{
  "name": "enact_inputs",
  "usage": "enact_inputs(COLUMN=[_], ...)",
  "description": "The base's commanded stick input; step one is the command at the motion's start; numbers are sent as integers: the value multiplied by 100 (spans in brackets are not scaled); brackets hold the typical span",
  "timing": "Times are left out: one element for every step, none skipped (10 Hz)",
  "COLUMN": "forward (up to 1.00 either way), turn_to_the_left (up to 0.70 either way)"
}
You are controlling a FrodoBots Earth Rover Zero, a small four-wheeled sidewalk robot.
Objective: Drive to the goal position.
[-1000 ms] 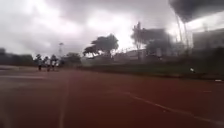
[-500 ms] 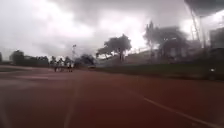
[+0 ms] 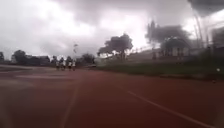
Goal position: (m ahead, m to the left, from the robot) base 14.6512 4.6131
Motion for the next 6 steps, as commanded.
enact_inputs(forward=[50, 50, 50, 50, 50, 50], turn_to_the_left=[0, 0, 0, 0, 0, 0])
